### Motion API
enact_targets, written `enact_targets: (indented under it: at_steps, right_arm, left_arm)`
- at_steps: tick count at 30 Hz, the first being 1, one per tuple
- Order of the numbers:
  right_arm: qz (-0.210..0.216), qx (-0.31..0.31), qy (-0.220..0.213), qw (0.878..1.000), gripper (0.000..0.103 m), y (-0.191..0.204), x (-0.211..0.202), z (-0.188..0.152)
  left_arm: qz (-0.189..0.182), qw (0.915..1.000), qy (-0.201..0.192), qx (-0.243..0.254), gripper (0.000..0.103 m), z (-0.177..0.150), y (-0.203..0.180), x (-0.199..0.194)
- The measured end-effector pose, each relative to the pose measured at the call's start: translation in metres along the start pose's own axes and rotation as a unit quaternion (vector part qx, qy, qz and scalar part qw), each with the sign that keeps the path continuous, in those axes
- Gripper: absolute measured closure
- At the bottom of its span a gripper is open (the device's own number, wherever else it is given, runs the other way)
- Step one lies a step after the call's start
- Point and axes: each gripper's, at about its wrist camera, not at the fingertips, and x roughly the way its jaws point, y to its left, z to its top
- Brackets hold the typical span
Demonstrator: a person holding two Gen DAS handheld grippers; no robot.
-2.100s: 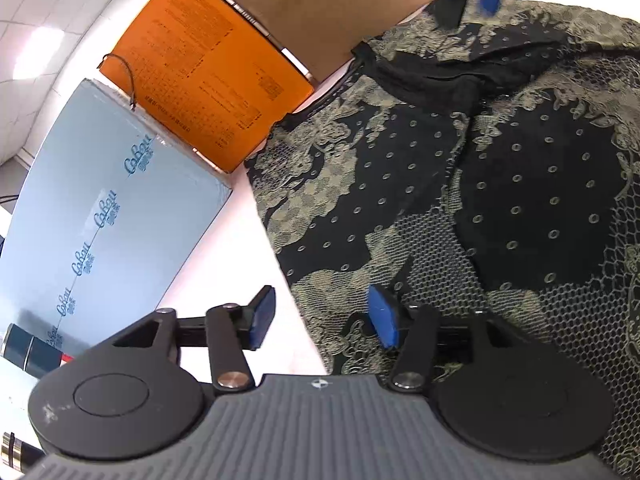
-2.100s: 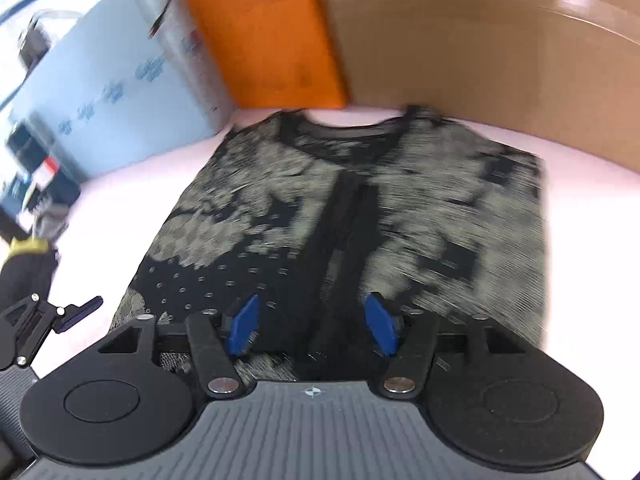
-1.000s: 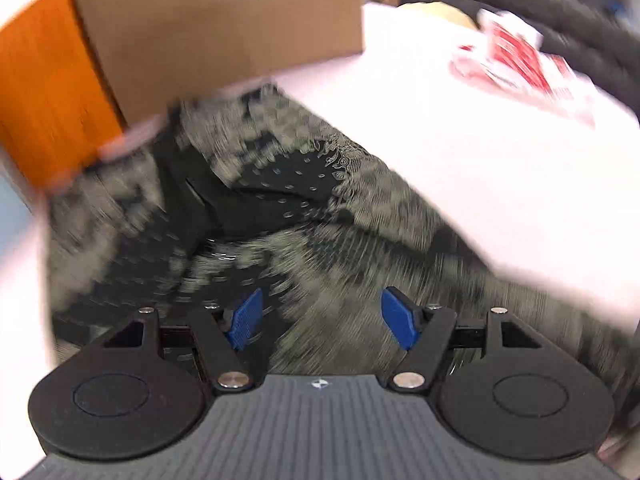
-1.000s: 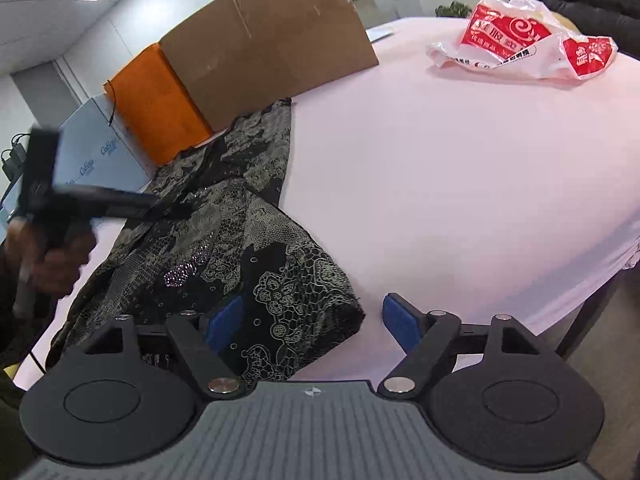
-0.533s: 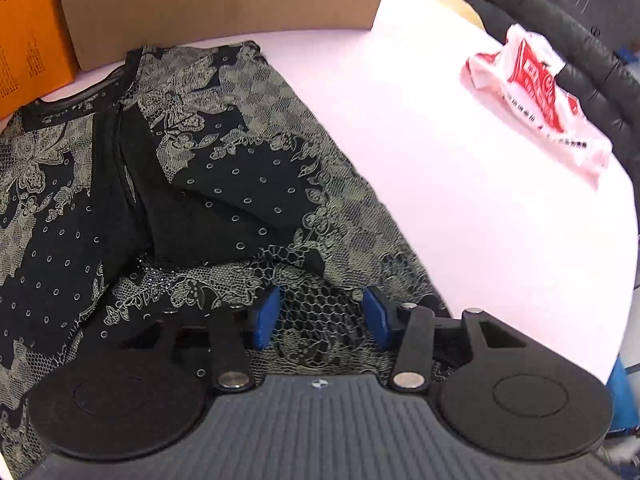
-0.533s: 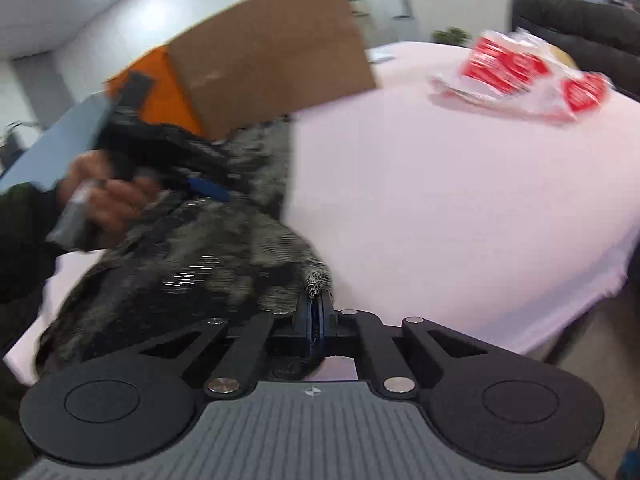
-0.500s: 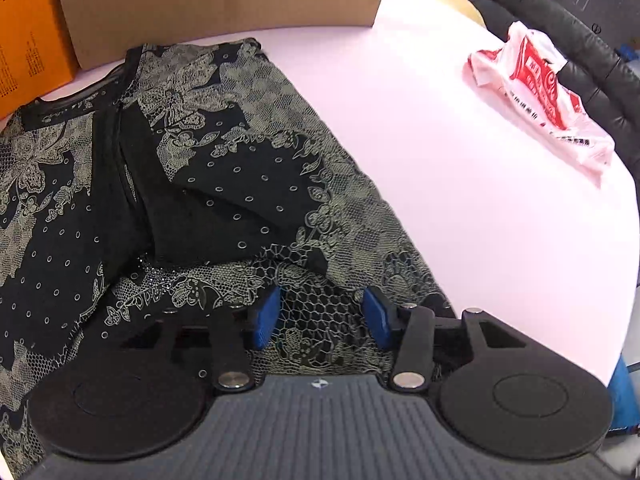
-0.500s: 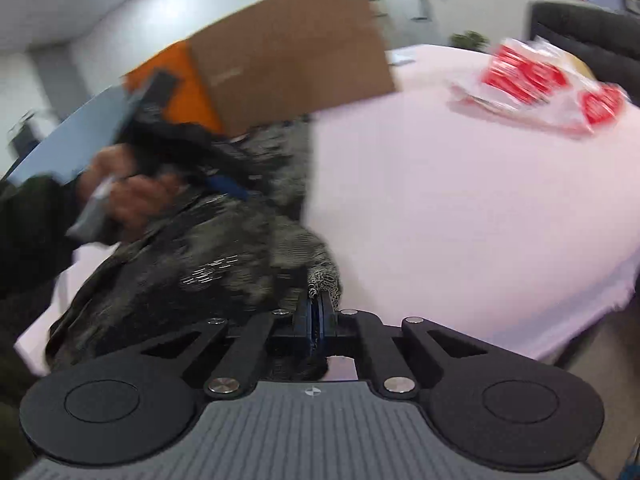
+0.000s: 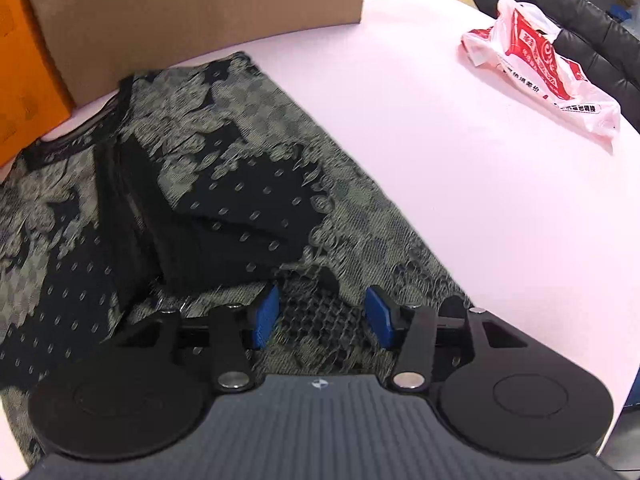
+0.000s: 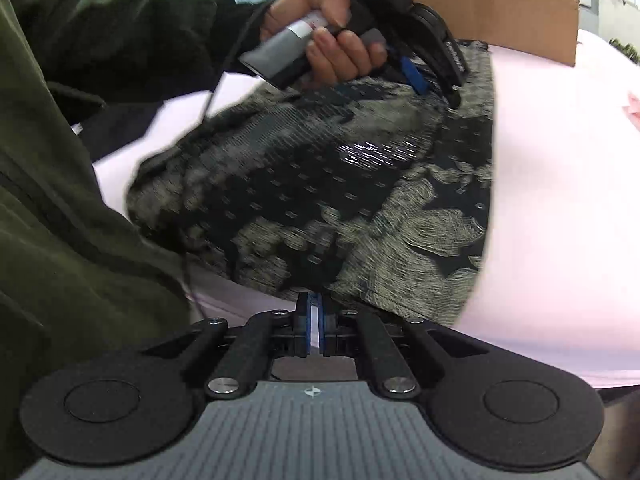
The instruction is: Fold clothes
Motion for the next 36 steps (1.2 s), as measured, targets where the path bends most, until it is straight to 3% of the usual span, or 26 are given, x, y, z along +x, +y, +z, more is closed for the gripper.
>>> enact_targets:
  at_steps: [3, 5, 8, 9, 11, 13, 16, 19, 20, 22, 23, 27, 30, 32, 34, 36]
  right_arm:
    - [-0.002, 0.011, -0.023, 1.000, 0.098, 0.004, -0.018, -0.001]
    - [-0.031, 0.027, -0.041, 0.998, 0.092, 0.004, -0.032, -0.006]
    - [-0.082, 0.086, -0.067, 0.991, 0.078, -0.009, -0.047, -0.018]
    - [-0.097, 0.122, -0.079, 0.985, 0.072, -0.017, -0.048, -0.022]
    - [-0.114, 0.180, -0.108, 0.971, 0.071, -0.032, -0.050, -0.031]
    - [-0.129, 0.196, -0.124, 0.964, 0.071, -0.037, -0.046, -0.032]
    - [-0.138, 0.172, -0.083, 0.972, 0.071, -0.033, -0.029, -0.025]
    - [-0.159, 0.141, -0.060, 0.975, 0.069, -0.024, -0.022, -0.018]
    - [-0.172, 0.137, -0.067, 0.973, 0.065, -0.019, -0.026, -0.016]
    - [-0.191, 0.133, -0.096, 0.968, 0.050, -0.009, -0.035, -0.011]
    - [-0.189, 0.131, -0.110, 0.967, 0.048, -0.004, -0.038, -0.008]
    - [-0.127, 0.122, -0.129, 0.976, 0.043, 0.013, -0.028, 0.007]
    - [-0.036, 0.152, -0.132, 0.979, 0.036, 0.023, -0.009, 0.022]
    - [0.034, 0.202, -0.138, 0.969, 0.036, 0.023, 0.007, 0.034]
    - [0.097, 0.258, -0.141, 0.951, 0.034, 0.018, 0.021, 0.048]
    - [0.134, 0.292, -0.139, 0.937, 0.032, 0.012, 0.030, 0.070]
  left_arm:
    - [0.002, 1.0000, -0.004, -0.002, 0.052, -0.016, 0.010, -0.017]
    - [-0.005, 0.9998, -0.016, 0.009, 0.052, -0.029, 0.013, -0.030]
    - [-0.011, 0.9968, -0.045, 0.065, 0.052, -0.048, -0.002, -0.047]
    - [-0.012, 0.9941, -0.060, 0.090, 0.051, -0.055, -0.011, -0.053]
    - [-0.013, 0.9852, -0.085, 0.149, 0.045, -0.072, -0.032, -0.063]
    - [-0.006, 0.9732, -0.104, 0.205, 0.044, -0.090, -0.055, -0.069]
    - [0.005, 0.9606, -0.112, 0.254, 0.044, -0.111, -0.075, -0.076]
    - [0.023, 0.9588, -0.134, 0.249, 0.041, -0.129, -0.064, -0.098]
    - [0.029, 0.9601, -0.143, 0.238, 0.034, -0.135, -0.053, -0.107]
    - [0.057, 0.9647, -0.153, 0.206, 0.029, -0.149, -0.024, -0.127]
    - [0.071, 0.9673, -0.153, 0.189, 0.029, -0.157, -0.008, -0.136]
    - [0.111, 0.9751, -0.139, 0.133, 0.028, -0.204, 0.058, -0.170]
    - [0.119, 0.9805, -0.117, 0.104, 0.025, -0.247, 0.093, -0.190]
    - [0.114, 0.9865, -0.095, 0.068, 0.023, -0.270, 0.108, -0.199]
    - [0.103, 0.9914, -0.076, 0.028, 0.023, -0.290, 0.117, -0.204]
    - [0.089, 0.9934, -0.070, -0.020, 0.023, -0.305, 0.122, -0.206]
